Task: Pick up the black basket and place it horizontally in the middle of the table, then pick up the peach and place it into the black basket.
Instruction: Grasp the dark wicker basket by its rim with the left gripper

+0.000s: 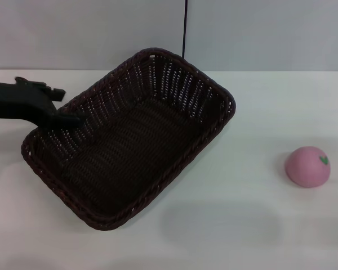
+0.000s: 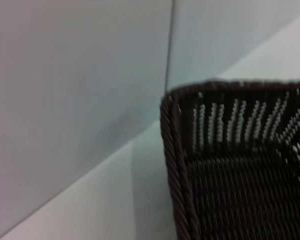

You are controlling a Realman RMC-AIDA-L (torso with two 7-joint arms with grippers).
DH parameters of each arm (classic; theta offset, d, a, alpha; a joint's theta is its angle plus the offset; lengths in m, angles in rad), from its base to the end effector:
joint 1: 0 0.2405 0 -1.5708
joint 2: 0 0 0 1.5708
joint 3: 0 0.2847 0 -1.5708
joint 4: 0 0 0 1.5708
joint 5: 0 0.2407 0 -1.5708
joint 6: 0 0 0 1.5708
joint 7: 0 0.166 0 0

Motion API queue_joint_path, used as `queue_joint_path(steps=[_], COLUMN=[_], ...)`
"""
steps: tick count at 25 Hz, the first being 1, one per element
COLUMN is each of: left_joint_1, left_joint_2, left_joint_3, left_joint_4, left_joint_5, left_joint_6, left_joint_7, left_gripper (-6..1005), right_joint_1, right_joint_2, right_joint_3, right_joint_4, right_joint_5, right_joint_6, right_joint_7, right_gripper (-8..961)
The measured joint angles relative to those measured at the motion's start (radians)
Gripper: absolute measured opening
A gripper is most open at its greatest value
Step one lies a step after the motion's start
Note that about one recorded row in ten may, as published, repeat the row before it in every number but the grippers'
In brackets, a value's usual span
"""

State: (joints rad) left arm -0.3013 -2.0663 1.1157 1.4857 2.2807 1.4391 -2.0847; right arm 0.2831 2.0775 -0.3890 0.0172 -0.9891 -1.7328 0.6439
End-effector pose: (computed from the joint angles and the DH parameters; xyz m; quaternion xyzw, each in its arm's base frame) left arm -0.2636 0.3768 0.0427 -0.9341 -0.2559 0.0070 0.2487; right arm 0.3884 0.2790 0.0222 -0.5648 0.2458 0.5281 0.5845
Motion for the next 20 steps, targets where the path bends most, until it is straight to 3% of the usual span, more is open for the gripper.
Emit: queue_joint_path(steps=[5,20], left_joint_1=[-0.034,-0.130], left_joint_2=[-0.002,-0.003], left_joint_3=[0.046,0.067], left_joint_4=[-0.041,-0.138], left_joint_5=[0.044,0.190], left_joint_6=[-0.030,-0.038], left_joint_7=[-0.022,-0.044], left_gripper=[708,633], right_joint_1=[0.002,0.009], right_joint_2=[0.000,0.000], right_joint_3=[0.001,0.001], right_joint_4=[0.000,0.001], right_joint_5=[0.000,0.000], right_joint_6=[-0.004,0.004], right_joint_7=[0.000,0.000], right_gripper=[694,695])
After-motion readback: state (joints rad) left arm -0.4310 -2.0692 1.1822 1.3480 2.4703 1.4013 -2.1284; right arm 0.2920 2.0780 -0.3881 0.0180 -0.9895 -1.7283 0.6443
